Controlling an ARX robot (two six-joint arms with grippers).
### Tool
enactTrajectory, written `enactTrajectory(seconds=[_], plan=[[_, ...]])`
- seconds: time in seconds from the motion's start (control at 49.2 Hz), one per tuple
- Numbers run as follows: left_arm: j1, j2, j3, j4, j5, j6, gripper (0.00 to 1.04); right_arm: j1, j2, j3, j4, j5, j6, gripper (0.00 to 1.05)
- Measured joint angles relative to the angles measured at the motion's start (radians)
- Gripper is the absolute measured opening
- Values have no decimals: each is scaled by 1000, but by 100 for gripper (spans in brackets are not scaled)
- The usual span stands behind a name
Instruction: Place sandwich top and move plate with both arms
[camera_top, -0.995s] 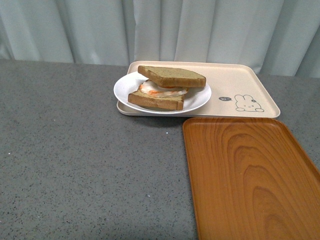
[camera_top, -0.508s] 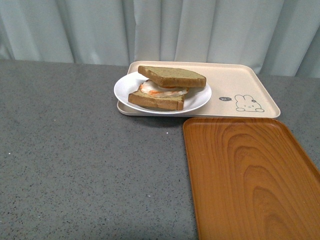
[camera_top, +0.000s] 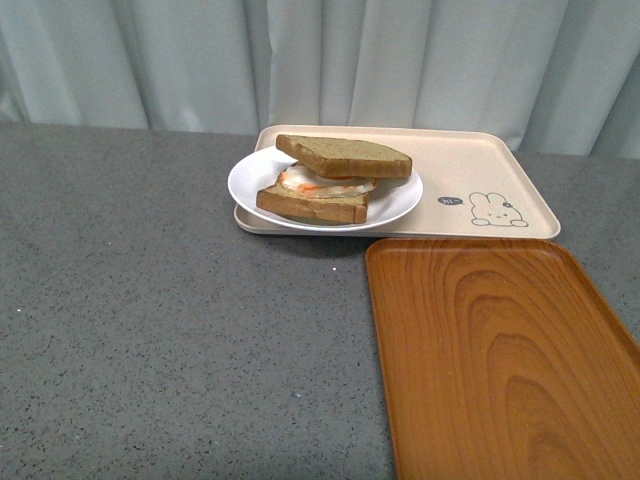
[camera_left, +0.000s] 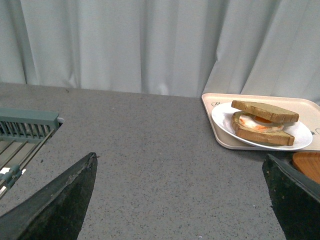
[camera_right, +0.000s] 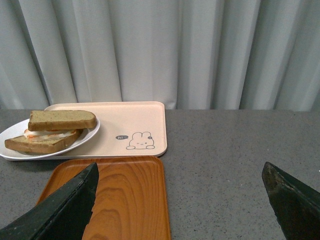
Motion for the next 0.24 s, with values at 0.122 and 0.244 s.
enactTrajectory(seconds=[0.122, 0.244], plan=[[0, 0, 0, 0, 0, 0, 98, 0, 0, 0, 0, 0, 0, 96], [0, 0, 0, 0, 0, 0, 98, 0, 0, 0, 0, 0, 0, 96]])
